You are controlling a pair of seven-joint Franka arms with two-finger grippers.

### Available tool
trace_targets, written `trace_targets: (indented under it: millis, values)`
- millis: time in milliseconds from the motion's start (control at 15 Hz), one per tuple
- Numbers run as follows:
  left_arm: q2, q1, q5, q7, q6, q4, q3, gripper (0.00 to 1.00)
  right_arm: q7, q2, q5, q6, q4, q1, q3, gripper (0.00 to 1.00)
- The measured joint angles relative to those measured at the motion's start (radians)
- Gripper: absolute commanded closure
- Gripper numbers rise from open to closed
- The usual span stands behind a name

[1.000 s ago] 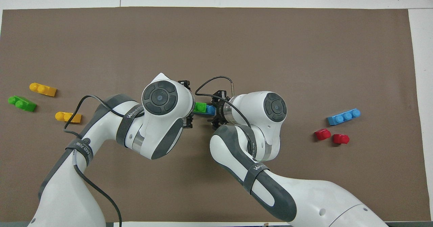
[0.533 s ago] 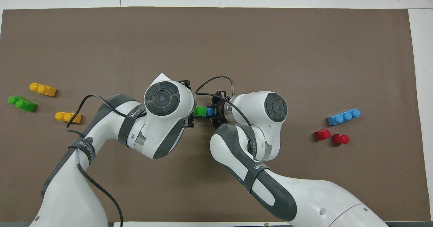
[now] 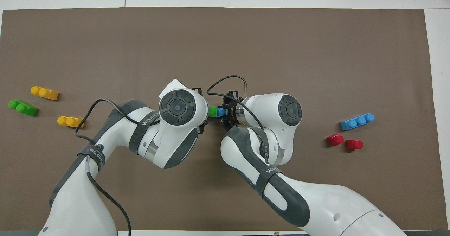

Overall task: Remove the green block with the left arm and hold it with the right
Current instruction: 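Pull the left gripper away from the right gripper to separate the bricks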

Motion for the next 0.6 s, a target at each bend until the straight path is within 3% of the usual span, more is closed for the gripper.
trace_targets:
  millis: [333,600]
  values:
    - [-0.016,0.001,0.003,0.0,-0.009,0.001,0.002,1.0,0.0,0.0,0.0,0.0,0.004,0.0,0.0,1.0]
    - [-0.111,0.026,0.008,0.038,-0.097,0.024,0.015,1.0,0.0,0.0,0.0,-0.002,0.0,0.004,0.009,1.0]
